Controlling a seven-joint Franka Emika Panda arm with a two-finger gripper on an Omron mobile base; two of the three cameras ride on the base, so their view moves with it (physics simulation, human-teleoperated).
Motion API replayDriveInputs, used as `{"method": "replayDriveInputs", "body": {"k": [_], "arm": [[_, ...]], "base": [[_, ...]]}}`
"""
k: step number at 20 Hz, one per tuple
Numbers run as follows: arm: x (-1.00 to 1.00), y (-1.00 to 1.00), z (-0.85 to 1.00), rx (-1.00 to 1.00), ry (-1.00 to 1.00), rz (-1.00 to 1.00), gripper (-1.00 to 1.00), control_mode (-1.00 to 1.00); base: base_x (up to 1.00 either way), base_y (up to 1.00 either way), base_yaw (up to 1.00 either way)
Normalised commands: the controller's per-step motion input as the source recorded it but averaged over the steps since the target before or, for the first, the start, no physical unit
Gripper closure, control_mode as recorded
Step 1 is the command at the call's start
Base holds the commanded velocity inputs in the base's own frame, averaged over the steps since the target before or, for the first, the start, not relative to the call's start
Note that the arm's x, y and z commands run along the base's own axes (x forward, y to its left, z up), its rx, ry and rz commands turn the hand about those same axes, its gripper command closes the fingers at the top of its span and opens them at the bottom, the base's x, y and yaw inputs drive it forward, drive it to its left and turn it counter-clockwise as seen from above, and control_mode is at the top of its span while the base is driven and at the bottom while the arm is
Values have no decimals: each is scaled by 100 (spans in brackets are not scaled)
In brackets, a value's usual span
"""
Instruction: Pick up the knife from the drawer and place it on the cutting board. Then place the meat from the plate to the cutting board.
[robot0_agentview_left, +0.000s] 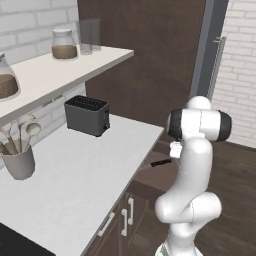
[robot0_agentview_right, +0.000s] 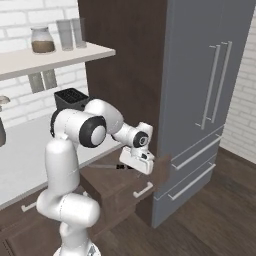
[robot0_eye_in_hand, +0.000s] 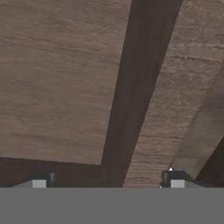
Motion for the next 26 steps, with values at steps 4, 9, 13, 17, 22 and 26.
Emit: {"method": "replayDriveInputs", "body": {"k": [4,9,13,17,22,26], "arm": [[-98,-76,-63,0,11,0,-100,-100],[-100,-87,-63,0,5,0,-100,-100],[-100,-90,-37,0,0,0,-100,-100],[-56,-8,56,8,0,0,-100,-100],[-2,57,100,7,0,-4,-100,-100],[21,85,42,-1,-8,-26,-100,-100]], "base": [[0,0,0],[0,0,0],[0,0,0],[0,0,0],[0,0,0],[0,0,0]]}}
